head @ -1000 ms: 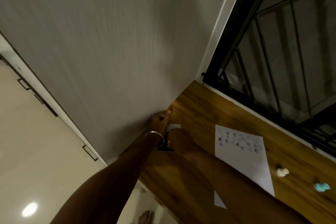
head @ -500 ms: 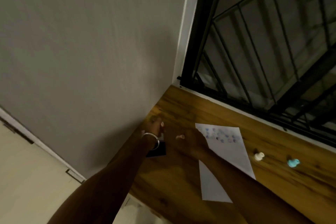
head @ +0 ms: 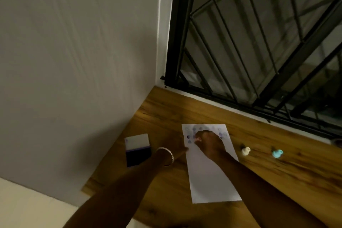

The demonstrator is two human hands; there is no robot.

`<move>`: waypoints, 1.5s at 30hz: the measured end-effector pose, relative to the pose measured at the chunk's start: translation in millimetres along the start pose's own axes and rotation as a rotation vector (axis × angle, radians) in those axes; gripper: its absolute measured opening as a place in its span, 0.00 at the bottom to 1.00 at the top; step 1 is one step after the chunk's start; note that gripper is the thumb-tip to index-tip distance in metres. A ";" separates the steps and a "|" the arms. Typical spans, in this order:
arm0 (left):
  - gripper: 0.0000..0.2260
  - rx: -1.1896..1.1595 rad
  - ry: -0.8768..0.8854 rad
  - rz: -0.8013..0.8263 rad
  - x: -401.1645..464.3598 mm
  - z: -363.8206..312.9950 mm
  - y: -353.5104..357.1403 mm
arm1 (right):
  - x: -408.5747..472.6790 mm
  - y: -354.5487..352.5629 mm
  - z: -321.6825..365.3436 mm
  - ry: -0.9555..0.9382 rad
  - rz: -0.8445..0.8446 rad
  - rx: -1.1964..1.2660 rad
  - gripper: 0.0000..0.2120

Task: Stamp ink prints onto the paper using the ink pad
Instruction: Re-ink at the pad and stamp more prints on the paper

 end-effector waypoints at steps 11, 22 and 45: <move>0.38 0.196 0.048 0.106 9.2 -5.2 14.1 | 18.4 14.8 2.1 0.020 -0.027 -0.070 0.12; 0.36 0.169 0.048 0.103 7.5 -4.6 15.0 | 30.3 17.1 5.4 0.008 0.070 -0.104 0.15; 0.26 -1.161 -0.500 0.161 8.0 -28.0 28.1 | -35.0 -19.1 20.5 -0.024 -0.104 0.127 0.08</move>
Point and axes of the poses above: each hand's wrist, its own x-axis towards the middle knuckle, its own y-axis out of the palm, z = x × y, the point moved 4 cm from there along x, towards the middle knuckle, and after that the axes turned 11 degrees about -x, right-handed, at the moved point
